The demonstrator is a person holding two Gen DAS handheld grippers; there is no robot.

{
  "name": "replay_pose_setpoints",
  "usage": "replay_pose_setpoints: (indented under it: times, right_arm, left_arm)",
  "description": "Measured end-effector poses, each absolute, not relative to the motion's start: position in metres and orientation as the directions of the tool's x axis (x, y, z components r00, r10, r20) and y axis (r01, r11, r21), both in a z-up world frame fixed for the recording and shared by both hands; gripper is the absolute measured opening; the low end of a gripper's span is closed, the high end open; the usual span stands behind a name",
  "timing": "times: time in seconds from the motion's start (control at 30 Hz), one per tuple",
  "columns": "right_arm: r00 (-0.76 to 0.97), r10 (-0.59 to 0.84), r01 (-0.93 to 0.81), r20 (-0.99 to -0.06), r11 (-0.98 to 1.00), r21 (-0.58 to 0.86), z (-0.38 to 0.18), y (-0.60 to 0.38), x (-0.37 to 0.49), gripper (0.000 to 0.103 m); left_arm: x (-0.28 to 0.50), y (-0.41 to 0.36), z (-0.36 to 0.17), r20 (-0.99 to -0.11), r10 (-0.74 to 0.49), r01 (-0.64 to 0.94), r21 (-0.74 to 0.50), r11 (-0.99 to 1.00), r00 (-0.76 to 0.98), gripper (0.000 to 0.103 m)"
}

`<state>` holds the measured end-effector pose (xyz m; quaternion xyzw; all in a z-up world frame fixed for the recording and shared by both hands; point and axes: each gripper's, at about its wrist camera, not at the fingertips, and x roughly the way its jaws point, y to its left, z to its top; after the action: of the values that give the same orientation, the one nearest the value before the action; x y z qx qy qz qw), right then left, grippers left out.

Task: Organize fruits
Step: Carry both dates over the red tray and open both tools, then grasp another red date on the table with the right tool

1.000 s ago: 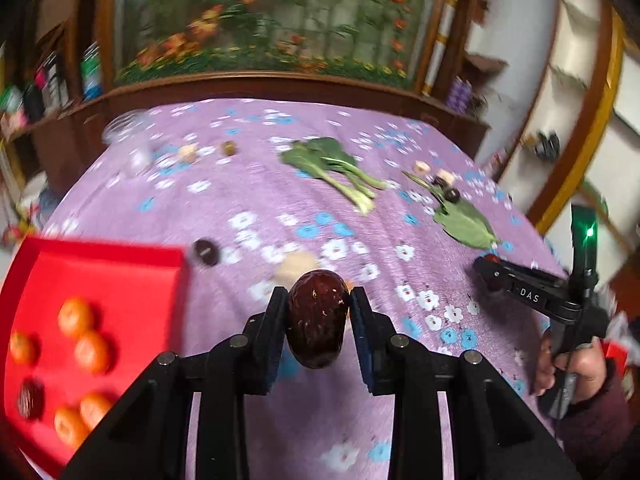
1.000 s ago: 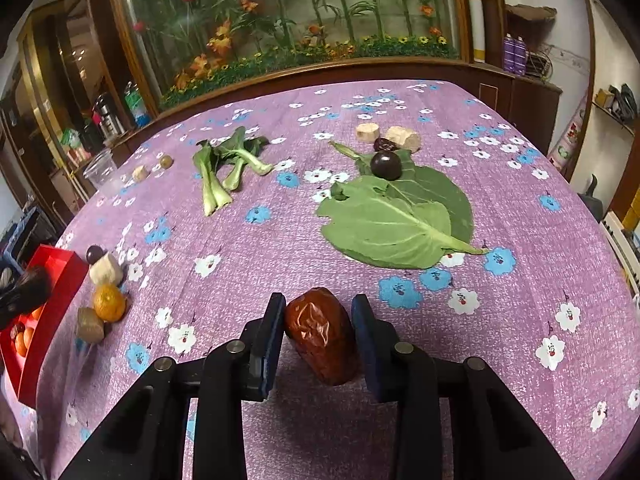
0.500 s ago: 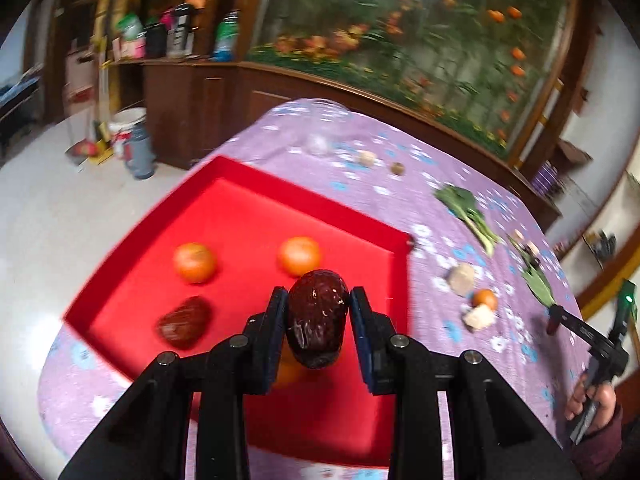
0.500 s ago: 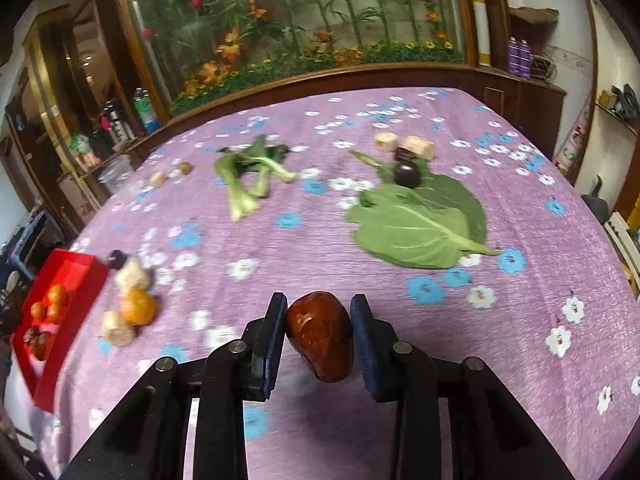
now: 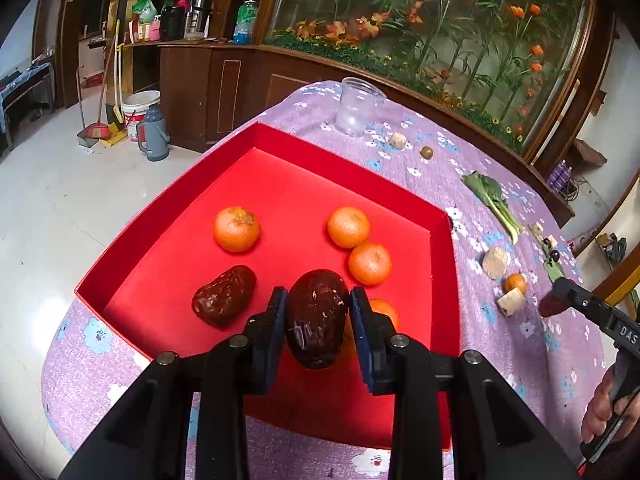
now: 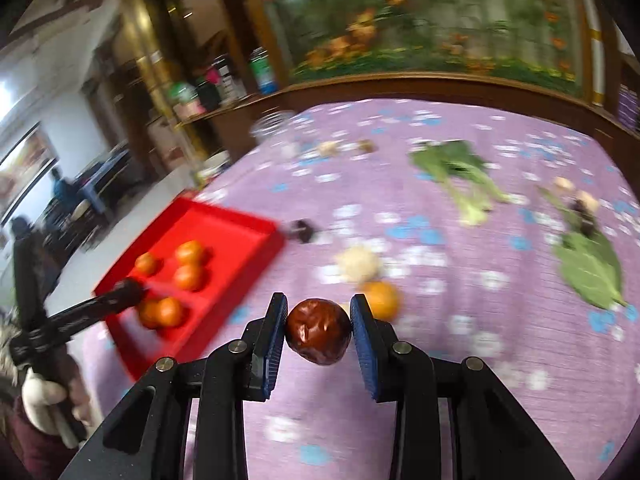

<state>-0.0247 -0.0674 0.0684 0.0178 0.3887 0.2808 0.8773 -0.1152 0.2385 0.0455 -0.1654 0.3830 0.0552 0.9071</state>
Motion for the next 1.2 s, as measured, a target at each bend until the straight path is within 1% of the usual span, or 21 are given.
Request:
replay_pose_setpoints:
  times: [0.2, 0.27, 0.3, 0.33, 0.4, 0.53, 0.67, 0.8, 0.9, 0.97, 1.0, 1.07, 1.1, 1.13, 1.2]
  right_arm:
    - [0.453, 0.568, -0.581, -0.687, 0.773, 0.256, 0.065, 0.002, -0.029, 0.035]
    - [0.432, 0.578, -0.601, -0.692, 0.757, 0.257, 0.063, 0.018, -0.028, 0.035]
    - [0.424, 0.579, -0.61, -0.696, 0.751, 0.253, 0.062, 0.028, -0.028, 0.035]
    - [0.416, 0.581, -0.617, -0.7, 0.746, 0.252, 0.06, 0.038, -0.028, 0.035]
    - [0.404, 0.581, -0.626, -0.706, 0.739, 0.249, 0.058, 0.049, -0.028, 0.035]
    - [0.394, 0.566, -0.642, -0.724, 0.733, 0.224, 0.052, 0.07, -0.024, 0.034]
    - [0.386, 0.554, -0.643, -0.737, 0.735, 0.216, 0.044, 0.084, -0.017, 0.035]
    - [0.391, 0.567, -0.629, -0.725, 0.74, 0.239, 0.048, 0.079, -0.011, 0.035]
    - [0.391, 0.565, -0.626, -0.726, 0.742, 0.24, 0.052, 0.065, -0.012, 0.035]
    - [0.385, 0.554, -0.624, -0.739, 0.745, 0.234, 0.05, 0.051, -0.019, 0.037]
    - [0.381, 0.548, -0.623, -0.745, 0.747, 0.231, 0.048, 0.045, -0.022, 0.039]
    - [0.368, 0.537, -0.627, -0.76, 0.746, 0.224, 0.043, 0.032, -0.03, 0.049]
    - [0.363, 0.53, -0.629, -0.766, 0.746, 0.218, 0.04, 0.029, -0.033, 0.055]
    - [0.361, 0.518, -0.634, -0.775, 0.746, 0.204, 0.037, 0.025, -0.038, 0.057]
    - [0.365, 0.496, -0.643, -0.788, 0.747, 0.172, 0.031, 0.023, -0.044, 0.057]
  left_arm:
    - [-0.119, 0.251, 0.039, -0.721, -0.042, -0.239, -0.283, 0.929, 0.692, 0.031]
    - [-0.122, 0.259, 0.04, -0.713, -0.054, -0.243, -0.308, 0.92, 0.699, 0.039]
    - [-0.125, 0.263, 0.042, -0.704, -0.06, -0.248, -0.327, 0.912, 0.707, 0.047]
    - [-0.128, 0.269, 0.044, -0.693, -0.066, -0.253, -0.349, 0.902, 0.718, 0.05]
    - [-0.134, 0.282, 0.05, -0.668, -0.067, -0.268, -0.386, 0.883, 0.741, 0.05]
    - [-0.149, 0.31, 0.061, -0.62, -0.03, -0.321, -0.447, 0.835, 0.784, 0.057]
    - [-0.16, 0.335, 0.06, -0.598, -0.011, -0.361, -0.498, 0.788, 0.801, 0.058]
    - [-0.166, 0.349, 0.053, -0.601, -0.003, -0.385, -0.517, 0.764, 0.8, 0.058]
    - [-0.169, 0.353, 0.052, -0.596, -0.002, -0.388, -0.526, 0.757, 0.803, 0.061]
    - [-0.171, 0.354, 0.05, -0.592, -0.006, -0.385, -0.532, 0.754, 0.806, 0.061]
    - [-0.172, 0.354, 0.051, -0.589, -0.007, -0.382, -0.532, 0.755, 0.808, 0.061]
    - [-0.171, 0.351, 0.052, -0.587, -0.011, -0.375, -0.53, 0.76, 0.809, 0.061]
    - [-0.17, 0.348, 0.053, -0.586, -0.013, -0.369, -0.528, 0.765, 0.81, 0.061]
    - [-0.169, 0.345, 0.054, -0.585, -0.019, -0.362, -0.526, 0.769, 0.811, 0.061]
    - [-0.168, 0.339, 0.056, -0.584, -0.026, -0.35, -0.52, 0.779, 0.812, 0.061]
